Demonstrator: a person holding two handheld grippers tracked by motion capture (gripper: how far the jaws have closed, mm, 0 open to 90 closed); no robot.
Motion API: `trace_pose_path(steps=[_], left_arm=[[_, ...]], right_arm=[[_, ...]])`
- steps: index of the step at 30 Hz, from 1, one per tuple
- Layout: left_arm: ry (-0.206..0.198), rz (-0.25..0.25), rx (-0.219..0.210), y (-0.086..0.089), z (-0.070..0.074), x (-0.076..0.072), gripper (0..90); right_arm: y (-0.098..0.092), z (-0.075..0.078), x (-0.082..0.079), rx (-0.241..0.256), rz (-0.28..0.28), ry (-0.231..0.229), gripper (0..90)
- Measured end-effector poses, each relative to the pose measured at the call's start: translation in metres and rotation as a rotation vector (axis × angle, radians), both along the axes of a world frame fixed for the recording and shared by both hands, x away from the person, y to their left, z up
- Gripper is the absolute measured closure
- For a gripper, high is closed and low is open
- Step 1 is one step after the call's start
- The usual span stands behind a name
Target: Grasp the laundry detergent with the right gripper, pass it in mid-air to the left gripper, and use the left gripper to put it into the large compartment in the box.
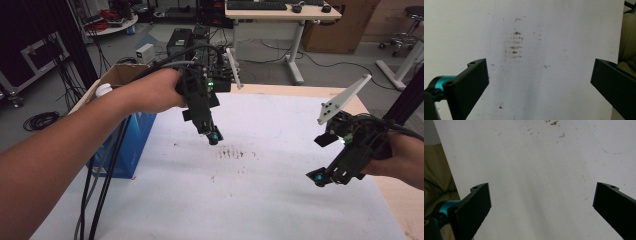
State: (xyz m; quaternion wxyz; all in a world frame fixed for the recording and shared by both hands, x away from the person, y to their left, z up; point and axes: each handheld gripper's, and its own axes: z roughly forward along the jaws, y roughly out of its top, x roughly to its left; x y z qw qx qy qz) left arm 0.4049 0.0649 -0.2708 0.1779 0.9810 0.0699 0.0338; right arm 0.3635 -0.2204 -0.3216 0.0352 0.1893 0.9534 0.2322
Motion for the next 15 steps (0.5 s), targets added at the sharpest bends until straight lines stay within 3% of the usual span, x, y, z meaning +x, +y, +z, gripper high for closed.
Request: trace_pose_path(steps=[3, 15], left_arm=[[-0.010, 0.002, 0.008, -0.002, -0.004, -0.001, 1.6], [0.014, 0.010, 0.000, -0.003, -0.016, 0.000, 1.6]], right_arm=[[0.000, -0.001, -0.001, 0.001, 0.000, 0.000, 0.8], [0.001, -0.004, 0.000, -0.003, 0.003, -0.002, 0.8]])
